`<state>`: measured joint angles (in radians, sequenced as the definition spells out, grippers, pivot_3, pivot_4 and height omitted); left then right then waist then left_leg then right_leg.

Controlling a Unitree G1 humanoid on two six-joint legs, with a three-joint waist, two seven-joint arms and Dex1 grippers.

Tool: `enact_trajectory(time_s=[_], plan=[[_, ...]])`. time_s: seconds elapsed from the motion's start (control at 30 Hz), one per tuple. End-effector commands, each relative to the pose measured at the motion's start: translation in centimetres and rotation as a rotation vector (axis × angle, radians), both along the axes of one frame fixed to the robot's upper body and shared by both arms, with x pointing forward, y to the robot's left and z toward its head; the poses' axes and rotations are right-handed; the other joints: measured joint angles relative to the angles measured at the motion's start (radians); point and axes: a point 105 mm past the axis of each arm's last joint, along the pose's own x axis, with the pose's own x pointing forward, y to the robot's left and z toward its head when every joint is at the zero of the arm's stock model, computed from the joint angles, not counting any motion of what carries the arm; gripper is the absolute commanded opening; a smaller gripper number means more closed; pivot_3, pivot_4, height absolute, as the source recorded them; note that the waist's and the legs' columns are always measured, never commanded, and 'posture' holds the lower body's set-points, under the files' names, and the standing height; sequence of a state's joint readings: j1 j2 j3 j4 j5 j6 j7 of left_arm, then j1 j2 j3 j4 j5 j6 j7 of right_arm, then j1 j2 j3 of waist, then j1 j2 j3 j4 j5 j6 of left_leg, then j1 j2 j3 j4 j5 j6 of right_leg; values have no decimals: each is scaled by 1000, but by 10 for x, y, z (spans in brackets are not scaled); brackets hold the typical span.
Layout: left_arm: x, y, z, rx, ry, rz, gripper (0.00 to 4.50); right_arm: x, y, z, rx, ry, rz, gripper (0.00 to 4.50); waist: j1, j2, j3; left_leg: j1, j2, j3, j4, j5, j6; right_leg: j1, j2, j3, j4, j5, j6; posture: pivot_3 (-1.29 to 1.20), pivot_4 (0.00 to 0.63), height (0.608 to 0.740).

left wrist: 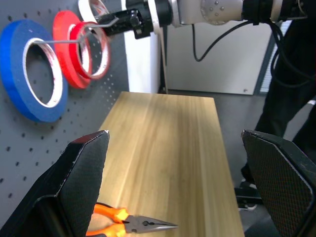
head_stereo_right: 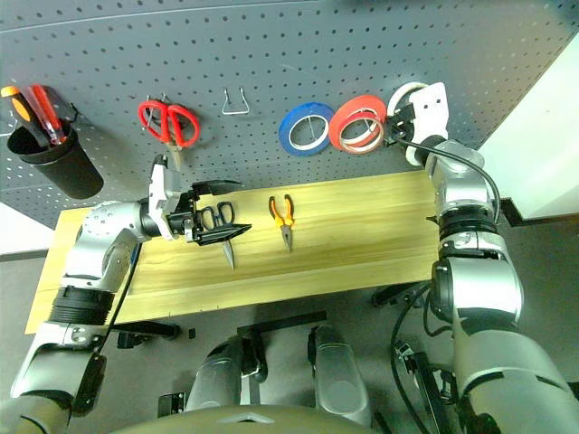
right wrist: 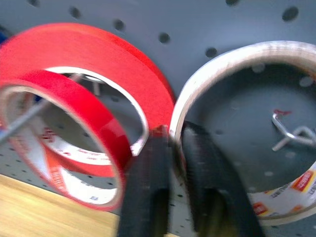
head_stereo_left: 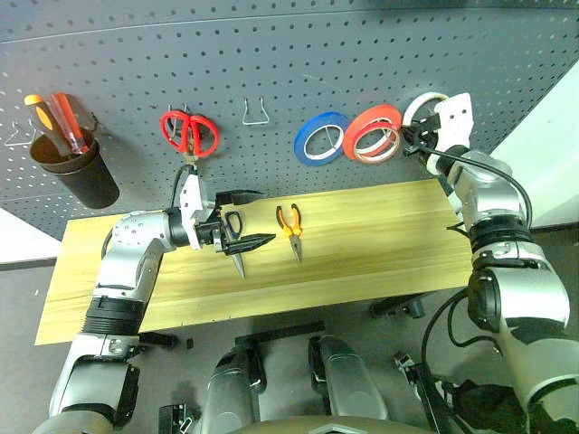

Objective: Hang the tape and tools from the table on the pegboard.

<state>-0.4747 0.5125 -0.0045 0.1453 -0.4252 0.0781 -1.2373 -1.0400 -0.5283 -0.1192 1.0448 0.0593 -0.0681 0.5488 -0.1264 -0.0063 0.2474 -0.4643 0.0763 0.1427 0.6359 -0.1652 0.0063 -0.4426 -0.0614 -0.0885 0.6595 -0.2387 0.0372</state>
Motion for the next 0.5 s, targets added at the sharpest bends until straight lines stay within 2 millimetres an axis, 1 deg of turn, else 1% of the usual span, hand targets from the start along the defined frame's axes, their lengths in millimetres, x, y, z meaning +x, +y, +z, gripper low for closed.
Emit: enact_trajectory(time_s=[0.03,0.17,0.27,0.4,0.5], plan=[[-4,3,8,8,-46,7,4500,-1,-2,18,-17,-61,9,1865,1,0,-3,0,0,0,0,0,0,0,0,0,0,0,0,-154,120,730],[-5,3,7,5,-43,10,4500,-8,-5,25,-15,-97,43,3217,2,0,-5,1,0,0,0,0,0,0,0,1,2,0,0,-155,119,730],[-5,3,8,3,-42,12,4500,-20,-5,29,-24,-105,112,4210,5,0,-5,1,0,0,1,0,0,0,0,1,3,0,0,-157,119,730],[-5,3,7,3,-38,14,4500,-45,-4,30,-25,-59,203,4210,9,1,-7,1,1,-1,2,0,0,0,-1,1,4,0,1,-168,122,730],[-6,2,5,-1,-30,9,4500,-64,-4,23,-40,20,253,4210,9,1,-10,1,1,-3,3,0,0,0,-1,1,4,-1,1,-175,123,730]])
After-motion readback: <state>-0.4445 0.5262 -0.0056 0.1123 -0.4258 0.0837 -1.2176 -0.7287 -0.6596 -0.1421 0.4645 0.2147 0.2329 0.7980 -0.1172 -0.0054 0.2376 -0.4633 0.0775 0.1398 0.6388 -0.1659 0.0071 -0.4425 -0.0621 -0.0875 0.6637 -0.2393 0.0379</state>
